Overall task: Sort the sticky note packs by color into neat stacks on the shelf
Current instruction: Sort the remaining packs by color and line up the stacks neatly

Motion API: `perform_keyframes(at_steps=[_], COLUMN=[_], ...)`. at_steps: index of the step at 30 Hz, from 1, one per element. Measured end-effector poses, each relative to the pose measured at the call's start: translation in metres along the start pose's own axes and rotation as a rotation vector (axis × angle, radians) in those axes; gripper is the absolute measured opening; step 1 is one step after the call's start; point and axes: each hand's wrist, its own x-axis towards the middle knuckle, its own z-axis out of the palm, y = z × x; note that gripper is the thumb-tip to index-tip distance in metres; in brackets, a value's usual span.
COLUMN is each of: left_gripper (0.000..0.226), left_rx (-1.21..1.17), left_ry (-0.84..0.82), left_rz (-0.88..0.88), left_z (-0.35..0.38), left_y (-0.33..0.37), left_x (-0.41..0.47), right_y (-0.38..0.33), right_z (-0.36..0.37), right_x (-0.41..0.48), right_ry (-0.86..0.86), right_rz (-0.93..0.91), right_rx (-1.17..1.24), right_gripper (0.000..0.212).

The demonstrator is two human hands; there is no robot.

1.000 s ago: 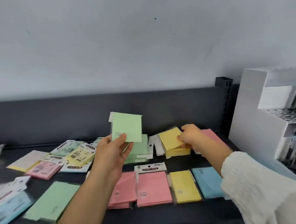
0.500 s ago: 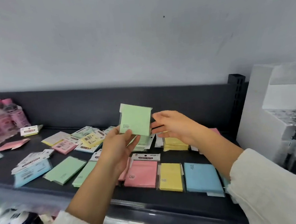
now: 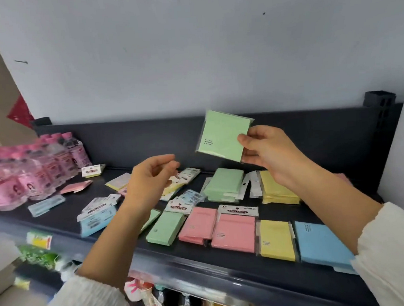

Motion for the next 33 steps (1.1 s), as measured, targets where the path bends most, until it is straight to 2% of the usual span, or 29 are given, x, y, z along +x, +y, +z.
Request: perform_keyframes(at_steps=[4, 9, 14, 17, 22, 26, 29, 33], left_gripper=[0.013, 0.015, 0.014, 0.022, 0.03, 0.024, 0.022, 0.032], left_rx=[0.289, 0.411, 0.406, 0.488, 0.854, 0.866, 0.799, 0.647], left_ry=[0.081, 0.102, 0.112, 0.109, -0.074, -0.12, -0.182, -0.208], left_rz=[-0.037, -0.033, 0.003, 0.016, -0.136, -0.116, -0.09, -0.148], left_z=[-0.06, -0.104, -0.11, -0.106, -0.117, -0.128, -0.132, -0.134], left_y=[-0.043, -0.076, -0.082, -0.086, -0.111, -0.114, -0.115, -0.119], left_x=[0.002, -0.007, 0.0, 0.007, 0.014, 0.014, 0.013, 0.019], right_y=[0.023, 0.049, 0.032, 0.03, 0.062, 0.084, 0.093, 0.092], right_z=[0.045, 0.091, 0.085, 0.091, 0.146, 0.189, 0.202, 0.199], right_x=[-0.001, -0.005, 0.002, 0.002, -0.005, -0.005, 0.0, 0.004], right_ry=[-0.083, -0.108, -0.018, -0.02, -0.073, -0.114, -0.106, -0.083], right_rz=[0.113, 0.196, 0.141, 0.153, 0.212, 0.227, 0.206, 0.19], right_rx=[-0.029, -0.112, -0.027, -0.007, -0.168, -0.25, -0.336, -0.371], right_gripper=[0.014, 0.013, 0.007, 0.007, 0.035, 0.057, 0.049, 0.04])
